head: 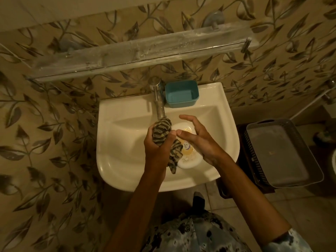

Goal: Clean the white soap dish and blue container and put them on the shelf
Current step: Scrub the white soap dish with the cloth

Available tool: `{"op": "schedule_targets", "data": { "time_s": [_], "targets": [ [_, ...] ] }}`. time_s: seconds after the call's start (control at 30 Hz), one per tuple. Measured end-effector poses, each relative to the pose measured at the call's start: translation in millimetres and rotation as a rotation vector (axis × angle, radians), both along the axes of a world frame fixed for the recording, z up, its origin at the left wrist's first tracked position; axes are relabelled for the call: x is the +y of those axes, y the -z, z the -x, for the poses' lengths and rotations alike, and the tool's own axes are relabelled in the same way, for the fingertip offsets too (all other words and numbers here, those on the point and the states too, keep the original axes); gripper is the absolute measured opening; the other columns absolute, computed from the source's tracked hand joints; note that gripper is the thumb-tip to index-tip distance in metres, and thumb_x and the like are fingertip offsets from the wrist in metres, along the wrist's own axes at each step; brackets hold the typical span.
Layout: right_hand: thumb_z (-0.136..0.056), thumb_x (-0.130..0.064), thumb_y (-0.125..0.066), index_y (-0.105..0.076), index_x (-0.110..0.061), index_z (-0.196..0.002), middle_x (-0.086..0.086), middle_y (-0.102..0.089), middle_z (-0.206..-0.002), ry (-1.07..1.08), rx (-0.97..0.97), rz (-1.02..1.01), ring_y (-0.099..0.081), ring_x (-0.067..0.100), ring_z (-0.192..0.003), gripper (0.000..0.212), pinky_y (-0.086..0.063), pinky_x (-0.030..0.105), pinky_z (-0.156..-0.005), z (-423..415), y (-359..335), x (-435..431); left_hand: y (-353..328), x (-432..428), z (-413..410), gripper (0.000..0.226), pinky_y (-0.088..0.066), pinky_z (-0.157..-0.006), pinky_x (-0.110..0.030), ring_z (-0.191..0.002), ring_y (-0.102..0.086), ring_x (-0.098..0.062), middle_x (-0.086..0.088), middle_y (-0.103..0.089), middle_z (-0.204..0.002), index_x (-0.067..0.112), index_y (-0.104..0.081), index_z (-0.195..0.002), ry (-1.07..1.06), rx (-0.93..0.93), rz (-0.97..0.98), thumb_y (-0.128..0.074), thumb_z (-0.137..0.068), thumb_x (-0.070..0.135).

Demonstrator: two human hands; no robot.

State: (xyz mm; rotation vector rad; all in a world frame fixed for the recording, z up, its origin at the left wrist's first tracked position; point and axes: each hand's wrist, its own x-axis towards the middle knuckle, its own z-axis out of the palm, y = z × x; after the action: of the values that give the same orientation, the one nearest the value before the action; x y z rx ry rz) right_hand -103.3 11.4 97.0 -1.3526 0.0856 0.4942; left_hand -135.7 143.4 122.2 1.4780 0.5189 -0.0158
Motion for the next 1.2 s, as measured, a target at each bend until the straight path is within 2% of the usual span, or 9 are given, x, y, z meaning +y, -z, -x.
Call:
{"op": "schedule_targets", "data": {
  "time_s": [0.1,0.2,0.33,0.53,0.7,0.83,1.0,1.1,1.2],
  "targets": [
    [-0.077,-0.028,-0.073,-0.053,-0.027,-0.115,0.011,-0.070,-0.103,0.183,-0.031,0.013,-0.070,0.030,-0.092,0.043,-0.059,0.042,-0.074,3,6,-1,-3,-4,-2,0.036,-0.058,-0.078,-0.032,-0.091,-0.067,-0.010,0.004,-0.066,-0.103,0.024,-0.053,-0.117,-0.079,-0.032,0.070,-0.067,-0.085,0.015],
    [-0.077,-0.029,-0.071,-0.061,-0.026,-0.117,0.009,-0.070,-0.110,0.209,-0.122,-0.020,-0.068,0.027,-0.101,0.041,-0.059,0.038,-0.078,10,17,-3,0,-3,-1,0.037,-0.057,-0.082,-0.035,-0.096,-0.065,-0.012,0.005,-0.064,-0.106,0.026,-0.051,-0.119,-0.132,-0.034,0.093,-0.065,-0.086,0.017],
    [-0.088,-0.014,-0.065,-0.062,-0.016,-0.125,0.003,-0.067,-0.122,0.207,-0.206,-0.004,-0.064,0.018,-0.111,0.038,-0.054,0.030,-0.089,14,24,-5,9,4,5,0.036,-0.056,-0.085,-0.037,-0.099,-0.065,-0.013,0.000,-0.065,-0.111,0.020,-0.051,-0.123,0.014,-0.023,-0.131,-0.061,-0.089,0.024],
    [-0.085,-0.003,-0.065,-0.064,-0.011,-0.121,0.005,-0.072,-0.110,-0.150,-0.169,0.006,-0.069,0.024,-0.101,0.037,-0.056,0.032,-0.084,6,20,-29,10,17,5,0.023,-0.054,-0.078,-0.022,-0.092,-0.064,-0.008,0.002,-0.065,-0.102,0.022,-0.056,-0.112,0.303,-0.049,-0.344,-0.061,-0.089,0.026],
    [-0.081,-0.002,-0.070,-0.069,-0.012,-0.113,0.009,-0.074,-0.106,-0.290,-0.210,0.045,-0.070,0.026,-0.098,0.033,-0.057,0.034,-0.082,-1,16,-37,6,20,-10,0.038,-0.056,-0.083,-0.031,-0.095,-0.066,-0.013,0.001,-0.068,-0.105,0.021,-0.059,-0.115,0.508,-0.013,-0.288,-0.059,-0.081,0.041],
    [-0.076,-0.005,-0.071,-0.071,-0.012,-0.106,0.003,-0.075,-0.101,-0.129,-0.224,0.003,-0.071,0.025,-0.094,0.031,-0.059,0.037,-0.080,-7,15,-42,7,15,-12,0.020,-0.058,-0.075,-0.036,-0.089,-0.069,-0.020,-0.004,-0.069,-0.101,0.025,-0.060,-0.109,0.380,0.033,-0.128,-0.059,-0.090,0.032],
    [-0.078,-0.006,-0.070,-0.072,-0.017,-0.103,-0.005,-0.076,-0.096,0.072,-0.187,0.000,-0.072,0.019,-0.091,0.028,-0.059,0.031,-0.074,-9,17,-44,19,8,1,0.028,-0.057,-0.083,-0.046,-0.094,-0.069,-0.020,0.000,-0.070,-0.104,0.029,-0.058,-0.112,0.286,0.098,-0.092,-0.059,-0.088,0.042],
    [-0.075,-0.006,-0.072,-0.072,-0.015,-0.104,0.002,-0.076,-0.099,-0.091,-0.170,0.035,-0.072,0.023,-0.092,0.030,-0.059,0.033,-0.077,-4,18,-46,19,10,3,0.018,-0.058,-0.080,-0.039,-0.093,-0.069,-0.020,0.000,-0.070,-0.100,0.026,-0.059,-0.109,0.317,0.079,-0.130,-0.056,-0.092,0.034],
    [-0.076,-0.001,-0.074,-0.073,-0.009,-0.101,0.008,-0.076,-0.096,-0.368,-0.171,0.113,-0.072,0.026,-0.089,0.026,-0.058,0.031,-0.076,1,13,-42,15,14,-5,0.021,-0.056,-0.082,-0.033,-0.094,-0.066,-0.014,0.000,-0.068,-0.102,0.024,-0.061,-0.108,0.513,0.013,-0.249,-0.060,-0.089,0.031]
  ]
}}
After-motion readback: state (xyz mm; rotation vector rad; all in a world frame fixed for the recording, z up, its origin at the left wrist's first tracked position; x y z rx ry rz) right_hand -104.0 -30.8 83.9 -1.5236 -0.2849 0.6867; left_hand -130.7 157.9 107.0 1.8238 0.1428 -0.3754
